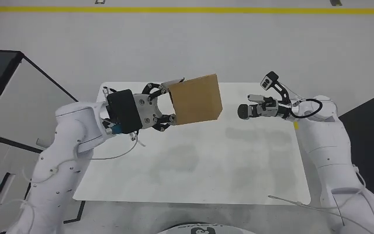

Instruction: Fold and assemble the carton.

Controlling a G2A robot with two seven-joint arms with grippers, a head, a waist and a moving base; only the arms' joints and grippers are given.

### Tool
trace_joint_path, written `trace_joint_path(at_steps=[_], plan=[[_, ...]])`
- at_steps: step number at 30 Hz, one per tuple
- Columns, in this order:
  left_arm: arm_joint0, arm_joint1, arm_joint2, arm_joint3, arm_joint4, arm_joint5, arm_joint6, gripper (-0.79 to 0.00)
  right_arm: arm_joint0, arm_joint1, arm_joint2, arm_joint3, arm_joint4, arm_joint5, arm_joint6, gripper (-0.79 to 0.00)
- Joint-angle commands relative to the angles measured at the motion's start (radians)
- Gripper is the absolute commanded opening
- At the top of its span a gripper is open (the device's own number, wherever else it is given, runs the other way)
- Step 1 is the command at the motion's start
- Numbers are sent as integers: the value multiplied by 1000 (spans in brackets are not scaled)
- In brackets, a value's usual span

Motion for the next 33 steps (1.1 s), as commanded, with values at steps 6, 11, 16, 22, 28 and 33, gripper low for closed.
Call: trace_joint_path(at_steps=[6, 11, 16, 22, 28, 33], plan=[[-117, -4, 94, 194, -203, -126, -72, -785, 0, 0, 0, 0, 0, 0, 0, 0], [-155, 3, 153, 263, -269, -126, -138, -785, 0, 0, 0, 0, 0, 0, 0, 0], [-159, 3, 163, 268, -257, -126, -149, -785, 0, 0, 0, 0, 0, 0, 0, 0], [-159, 3, 163, 268, -257, -126, -149, -785, 0, 0, 0, 0, 0, 0, 0, 0], [-143, 0, 182, 281, -214, -105, -159, -785, 0, 0, 0, 0, 0, 0, 0, 0], [-141, -2, 230, 338, -150, -126, -153, -785, 0, 0, 0, 0, 0, 0, 0, 0]])
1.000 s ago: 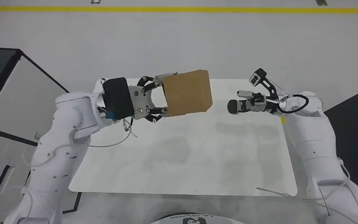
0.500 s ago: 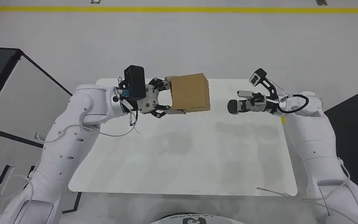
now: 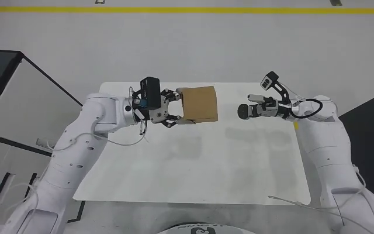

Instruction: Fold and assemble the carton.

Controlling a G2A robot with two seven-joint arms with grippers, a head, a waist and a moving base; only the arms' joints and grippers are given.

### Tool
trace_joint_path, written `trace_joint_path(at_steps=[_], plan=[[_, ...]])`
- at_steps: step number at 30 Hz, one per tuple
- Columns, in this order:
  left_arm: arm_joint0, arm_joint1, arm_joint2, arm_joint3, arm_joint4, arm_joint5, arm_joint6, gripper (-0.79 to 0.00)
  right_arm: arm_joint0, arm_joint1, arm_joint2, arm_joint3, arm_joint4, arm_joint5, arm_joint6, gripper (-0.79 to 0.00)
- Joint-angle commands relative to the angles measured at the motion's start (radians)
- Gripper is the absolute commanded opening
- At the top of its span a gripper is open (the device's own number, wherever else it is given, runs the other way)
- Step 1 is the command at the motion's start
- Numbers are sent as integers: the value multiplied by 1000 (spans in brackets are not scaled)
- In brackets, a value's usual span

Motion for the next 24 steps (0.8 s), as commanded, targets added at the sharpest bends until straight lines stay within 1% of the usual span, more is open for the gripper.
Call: trace_joint_path(at_steps=[1, 3, 7, 12, 14, 22, 24], plan=[[-2, 0, 30, 29, 46, 1, -2, -785, 0, 0, 0, 0, 0, 0, 0, 0], [-4, -3, 56, 67, 38, 1, 33, -785, 0, 0, 0, 0, 0, 0, 0, 0], [-31, -3, 129, 127, 78, 1, 62, -785, 0, 0, 0, 0, 0, 0, 0, 0], [-66, -2, 179, 187, 121, 1, 143, -785, 0, 0, 0, 0, 0, 0, 0, 0], [-75, -1, 184, 198, 148, 1, 157, -785, 0, 0, 0, 0, 0, 0, 0, 0], [-75, -1, 184, 198, 148, 1, 157, -785, 0, 0, 0, 0, 0, 0, 0, 0], [-61, -2, 193, 214, 150, 1, 150, -785, 0, 0, 0, 0, 0, 0, 0, 0]])
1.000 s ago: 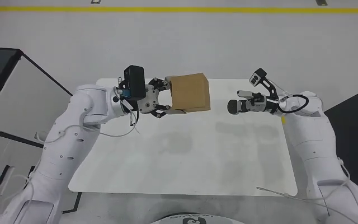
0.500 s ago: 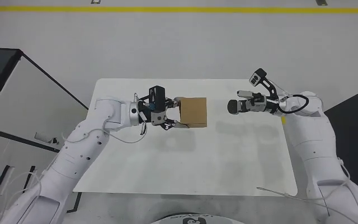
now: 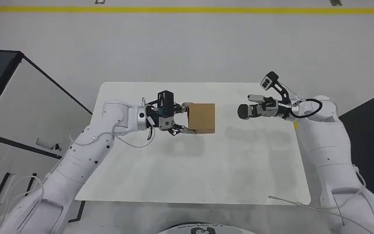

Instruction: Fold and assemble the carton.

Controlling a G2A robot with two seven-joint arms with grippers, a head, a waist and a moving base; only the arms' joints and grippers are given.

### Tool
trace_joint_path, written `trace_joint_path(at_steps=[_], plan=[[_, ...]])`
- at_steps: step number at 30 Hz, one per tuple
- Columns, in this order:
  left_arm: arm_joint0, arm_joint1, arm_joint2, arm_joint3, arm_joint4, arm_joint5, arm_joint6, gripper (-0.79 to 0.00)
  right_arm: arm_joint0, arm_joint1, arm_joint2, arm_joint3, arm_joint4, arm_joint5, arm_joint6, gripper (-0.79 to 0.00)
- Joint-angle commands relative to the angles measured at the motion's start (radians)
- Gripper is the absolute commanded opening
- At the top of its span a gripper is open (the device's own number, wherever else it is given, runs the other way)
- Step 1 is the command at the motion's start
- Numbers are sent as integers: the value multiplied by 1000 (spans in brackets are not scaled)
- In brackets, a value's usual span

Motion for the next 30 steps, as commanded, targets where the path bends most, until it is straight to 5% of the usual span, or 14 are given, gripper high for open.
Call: trace_joint_path(at_steps=[1, 16, 30], plan=[[9, -1, 9, 30, 11, 5, -16, -785, 0, 0, 0, 0, 0, 0, 0, 0], [-57, -56, 164, 319, 226, 39, 287, -785, 0, 0, 0, 0, 0, 0, 0, 0], [-52, -62, 171, 339, 250, 78, 277, -785, 0, 0, 0, 0, 0, 0, 0, 0]])
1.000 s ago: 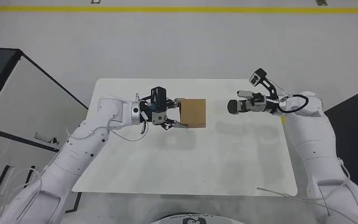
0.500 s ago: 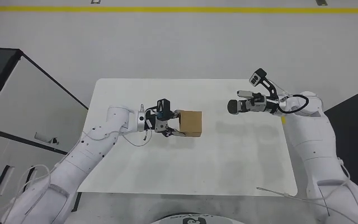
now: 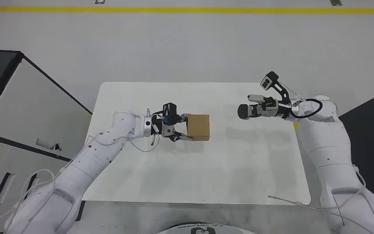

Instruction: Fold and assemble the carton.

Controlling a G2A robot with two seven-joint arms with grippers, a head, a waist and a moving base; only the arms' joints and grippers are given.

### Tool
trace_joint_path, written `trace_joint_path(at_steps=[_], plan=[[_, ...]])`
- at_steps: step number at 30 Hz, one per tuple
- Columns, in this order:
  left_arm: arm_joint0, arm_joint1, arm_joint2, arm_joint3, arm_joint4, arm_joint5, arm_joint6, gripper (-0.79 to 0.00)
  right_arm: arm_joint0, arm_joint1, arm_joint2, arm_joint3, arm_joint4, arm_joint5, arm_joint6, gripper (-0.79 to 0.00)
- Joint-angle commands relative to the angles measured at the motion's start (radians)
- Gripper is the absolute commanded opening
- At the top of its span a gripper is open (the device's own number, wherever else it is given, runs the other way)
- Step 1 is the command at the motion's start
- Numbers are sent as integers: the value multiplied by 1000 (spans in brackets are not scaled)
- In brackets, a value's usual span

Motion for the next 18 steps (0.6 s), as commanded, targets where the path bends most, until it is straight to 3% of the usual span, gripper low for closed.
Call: trace_joint_path(at_steps=[1, 8, 18], plan=[[4, -3, 4, 15, 2, 15, -21, -785, 0, 0, 0, 0, 0, 0, 0, 0], [-22, -37, 57, 126, 0, 43, -12, -785, 0, 0, 0, 0, 0, 0, 0, 0], [-78, -98, 149, 289, 42, 64, 90, -785, 0, 0, 0, 0, 0, 0, 0, 0]])
